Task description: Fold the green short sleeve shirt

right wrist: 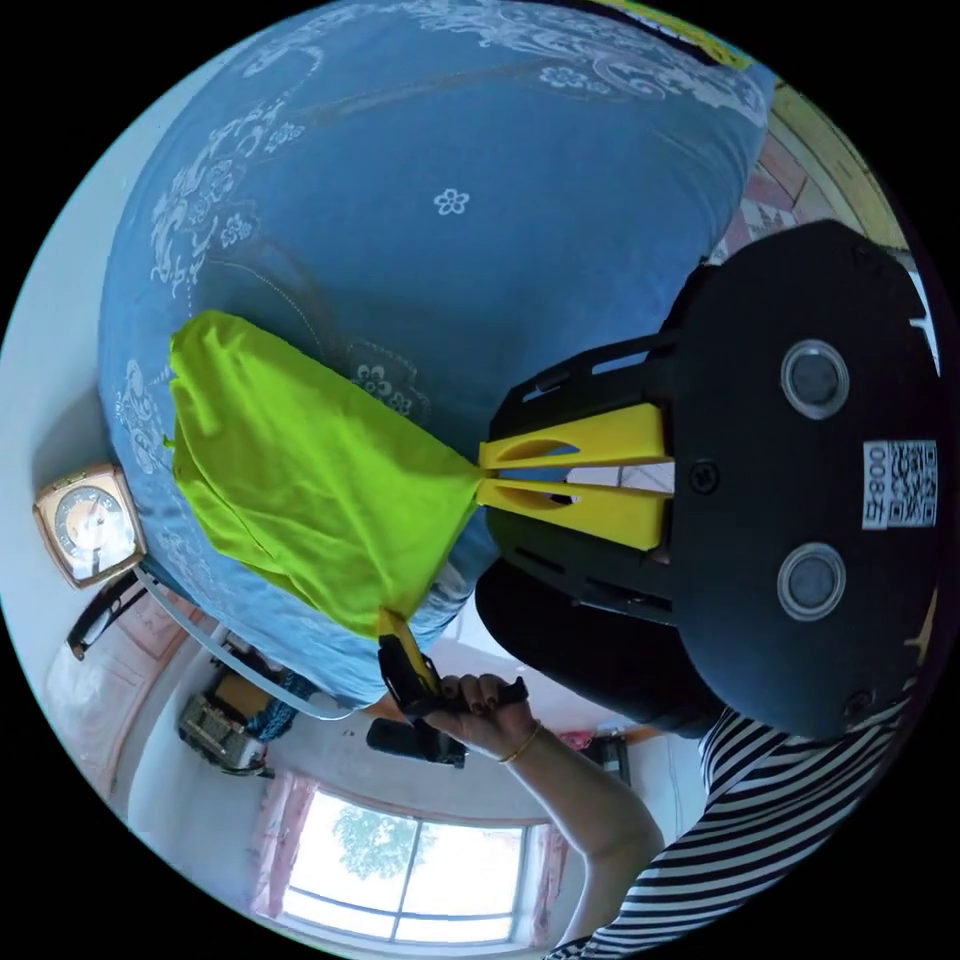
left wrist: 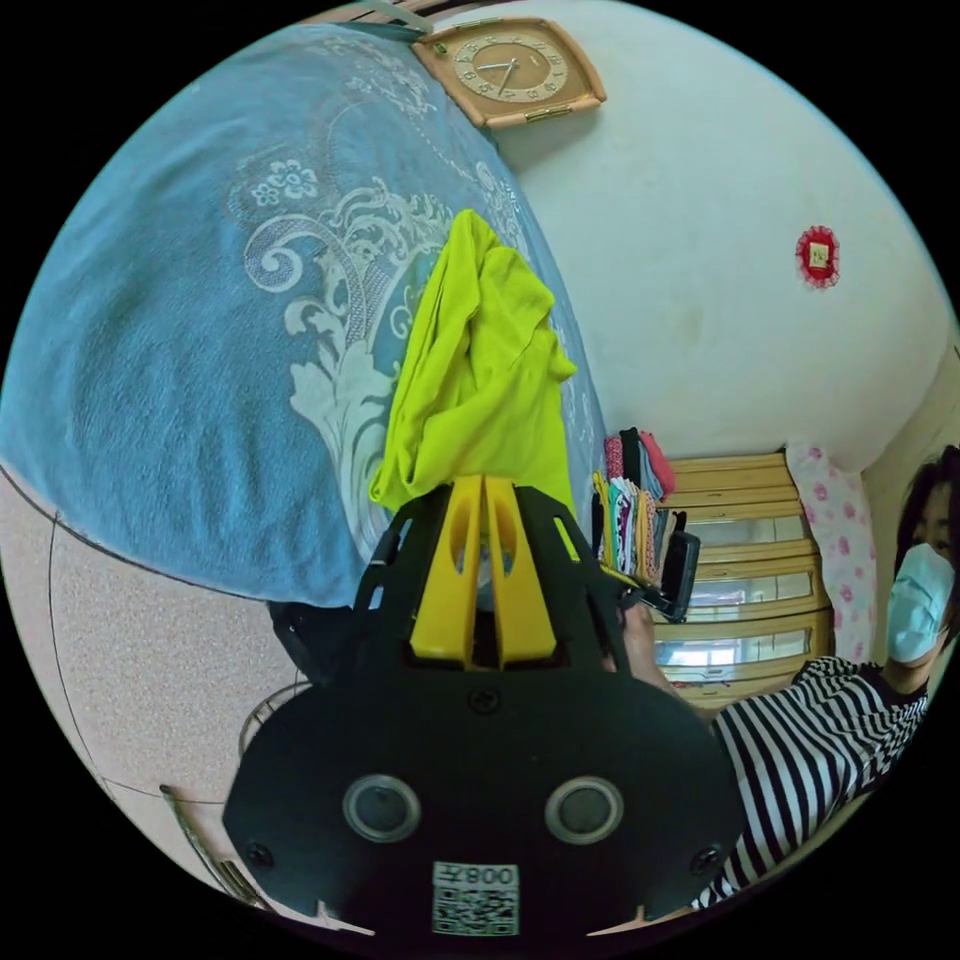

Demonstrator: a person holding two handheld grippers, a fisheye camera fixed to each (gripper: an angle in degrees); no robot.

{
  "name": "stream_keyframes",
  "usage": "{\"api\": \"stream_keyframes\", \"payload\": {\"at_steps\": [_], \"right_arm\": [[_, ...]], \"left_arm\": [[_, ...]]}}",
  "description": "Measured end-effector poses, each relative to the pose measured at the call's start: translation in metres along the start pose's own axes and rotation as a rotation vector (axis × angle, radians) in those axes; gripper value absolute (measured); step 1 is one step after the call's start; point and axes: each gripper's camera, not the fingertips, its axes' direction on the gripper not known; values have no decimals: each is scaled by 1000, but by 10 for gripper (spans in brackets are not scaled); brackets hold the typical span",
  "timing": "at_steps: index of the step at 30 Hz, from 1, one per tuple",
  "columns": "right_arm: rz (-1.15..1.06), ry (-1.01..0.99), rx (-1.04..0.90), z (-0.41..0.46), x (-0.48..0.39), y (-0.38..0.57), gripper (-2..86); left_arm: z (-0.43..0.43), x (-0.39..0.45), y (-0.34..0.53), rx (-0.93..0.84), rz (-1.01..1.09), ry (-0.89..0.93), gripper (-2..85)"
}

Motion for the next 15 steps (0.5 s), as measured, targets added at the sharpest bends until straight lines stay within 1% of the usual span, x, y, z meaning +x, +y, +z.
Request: {"api": "stream_keyframes", "payload": {"at_steps": [4,8,11,15], "right_arm": [[-107,135,-44,4,-14,8,12],[-247,297,-102,25,-28,15,9],[-309,337,-126,29,-29,20,6],[-284,313,-171,27,-11,30,3]], "left_arm": [[4,4,7,-20,-2,-70,3],[11,3,13,-15,-24,-50,1],[16,13,17,-19,-7,-94,1],[19,24,25,-18,-12,-111,1]]}}
